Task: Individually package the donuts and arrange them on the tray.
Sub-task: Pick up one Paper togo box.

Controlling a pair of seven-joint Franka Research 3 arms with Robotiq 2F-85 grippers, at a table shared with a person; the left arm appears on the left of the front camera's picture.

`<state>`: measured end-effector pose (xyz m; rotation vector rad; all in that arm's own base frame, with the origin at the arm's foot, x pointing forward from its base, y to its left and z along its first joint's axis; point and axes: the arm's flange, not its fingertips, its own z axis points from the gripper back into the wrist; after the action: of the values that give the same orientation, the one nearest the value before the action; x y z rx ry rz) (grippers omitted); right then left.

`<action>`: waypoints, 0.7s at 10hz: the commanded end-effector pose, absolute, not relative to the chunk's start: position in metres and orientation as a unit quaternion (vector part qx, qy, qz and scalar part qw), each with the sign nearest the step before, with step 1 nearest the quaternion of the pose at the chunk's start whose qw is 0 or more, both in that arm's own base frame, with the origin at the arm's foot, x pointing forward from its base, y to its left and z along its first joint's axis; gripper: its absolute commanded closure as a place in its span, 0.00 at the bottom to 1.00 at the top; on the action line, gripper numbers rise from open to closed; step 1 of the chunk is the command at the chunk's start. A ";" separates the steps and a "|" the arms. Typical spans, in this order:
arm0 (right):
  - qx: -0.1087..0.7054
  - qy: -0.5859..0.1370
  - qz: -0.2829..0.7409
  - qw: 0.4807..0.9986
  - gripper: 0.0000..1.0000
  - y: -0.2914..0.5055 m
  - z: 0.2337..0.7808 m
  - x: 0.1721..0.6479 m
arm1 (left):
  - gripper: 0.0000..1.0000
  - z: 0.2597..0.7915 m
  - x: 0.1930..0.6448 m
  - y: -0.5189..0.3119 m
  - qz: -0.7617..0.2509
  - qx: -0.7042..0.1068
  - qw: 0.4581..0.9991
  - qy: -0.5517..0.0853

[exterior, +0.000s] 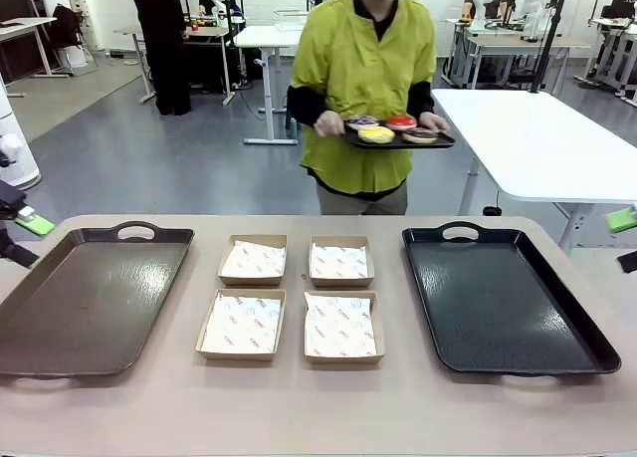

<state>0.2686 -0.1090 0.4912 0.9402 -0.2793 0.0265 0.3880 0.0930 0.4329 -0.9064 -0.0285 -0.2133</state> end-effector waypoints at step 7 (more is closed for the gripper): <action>0.529 -0.189 -0.001 0.827 0.00 -0.202 0.495 0.223 | 0.00 0.439 0.348 0.218 -0.013 -0.580 0.806 -0.120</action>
<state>0.2203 -0.1950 0.4950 1.0936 -0.4048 -0.0439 0.3404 0.2106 0.4419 -1.2141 -0.2389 -0.0113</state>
